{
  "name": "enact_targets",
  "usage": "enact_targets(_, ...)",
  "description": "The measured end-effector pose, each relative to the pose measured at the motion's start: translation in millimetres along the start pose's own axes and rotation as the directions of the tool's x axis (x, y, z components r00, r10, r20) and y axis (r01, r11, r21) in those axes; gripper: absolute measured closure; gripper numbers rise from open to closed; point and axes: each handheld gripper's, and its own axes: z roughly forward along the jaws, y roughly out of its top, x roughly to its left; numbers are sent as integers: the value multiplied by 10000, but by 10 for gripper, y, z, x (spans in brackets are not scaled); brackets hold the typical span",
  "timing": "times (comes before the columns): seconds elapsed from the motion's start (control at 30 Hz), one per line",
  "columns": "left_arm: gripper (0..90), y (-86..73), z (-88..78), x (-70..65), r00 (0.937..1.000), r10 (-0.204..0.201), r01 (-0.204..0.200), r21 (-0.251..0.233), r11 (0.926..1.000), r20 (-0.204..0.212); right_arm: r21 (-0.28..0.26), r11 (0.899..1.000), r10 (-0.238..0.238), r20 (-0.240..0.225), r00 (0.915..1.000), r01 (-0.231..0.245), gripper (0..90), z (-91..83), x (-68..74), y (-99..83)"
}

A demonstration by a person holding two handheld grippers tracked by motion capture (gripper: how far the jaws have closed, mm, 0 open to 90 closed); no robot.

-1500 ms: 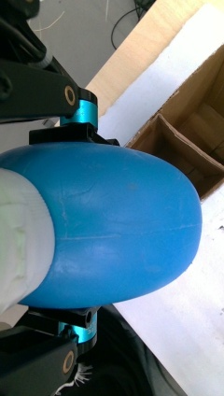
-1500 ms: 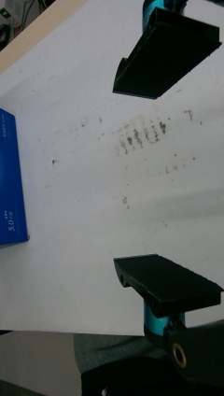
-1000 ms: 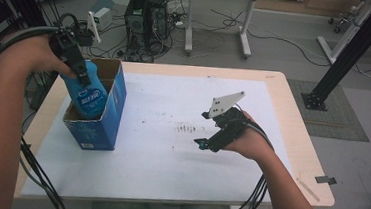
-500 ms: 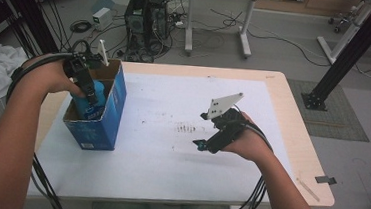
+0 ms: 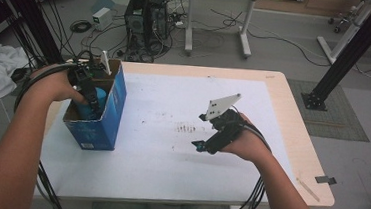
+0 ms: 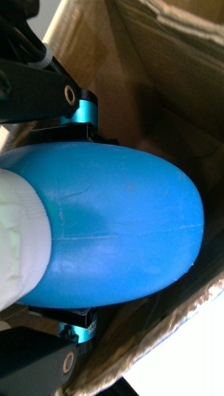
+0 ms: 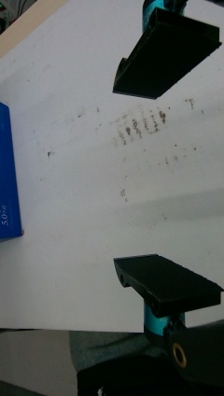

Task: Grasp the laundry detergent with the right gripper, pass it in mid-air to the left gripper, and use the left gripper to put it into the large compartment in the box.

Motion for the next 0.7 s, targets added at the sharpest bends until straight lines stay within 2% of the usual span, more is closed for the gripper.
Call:
enact_targets(0.03,383,5,5,17,9997,235,-233,189,9995,-63,17,10000,42,22,10000,-42,131,-2,1,-1)
enact_targets(0.13,383,22,53,17,9993,351,-347,308,9989,-146,-16,10000,-13,-2,10000,13,131,13,-6,1)
enact_targets(0.23,383,37,112,-5,9994,228,-222,231,9995,-258,22,10000,-9,-51,10000,9,131,23,-3,8)
enact_targets(0.3,383,40,104,8,9987,437,-432,207,9989,-251,35,10000,3,-39,10000,-3,131,33,0,11)
enact_targets(0.37,383,35,115,-4,9995,255,-252,138,9996,-206,83,10000,-13,-65,10000,14,131,37,-1,11)
enact_targets(0.4,383,35,107,7,9990,412,-406,278,9988,-200,47,10000,-28,-62,10000,28,131,44,-3,13)
enact_targets(0.47,383,29,111,14,9989,451,-446,319,9985,-158,28,10000,-53,-89,9999,53,131,43,-9,14)
enact_targets(0.53,381,25,121,9,9995,279,-277,133,9995,-124,34,10000,-48,-71,10000,49,131,47,-9,16)
enact_targets(0.57,380,30,110,23,9989,455,-451,305,9985,-118,79,10000,7,-53,10000,-6,131,45,-7,15)
enact_targets(0.6,379,33,110,22,9991,406,-403,262,9988,-133,93,10000,24,-54,10000,-23,131,47,-8,13)
enact_targets(0.63,379,32,126,15,9998,179,-177,161,9997,-85,103,9999,14,-101,9999,-13,131,49,-13,12)
enact_targets(0.67,374,37,121,25,9996,288,-286,364,9989,-62,124,9999,21,-141,9999,-19,131,52,-15,8)
enact_targets(0.7,372,41,118,18,9996,280,-278,312,9991,-41,129,9999,54,-115,9999,-53,131,56,-15,8)
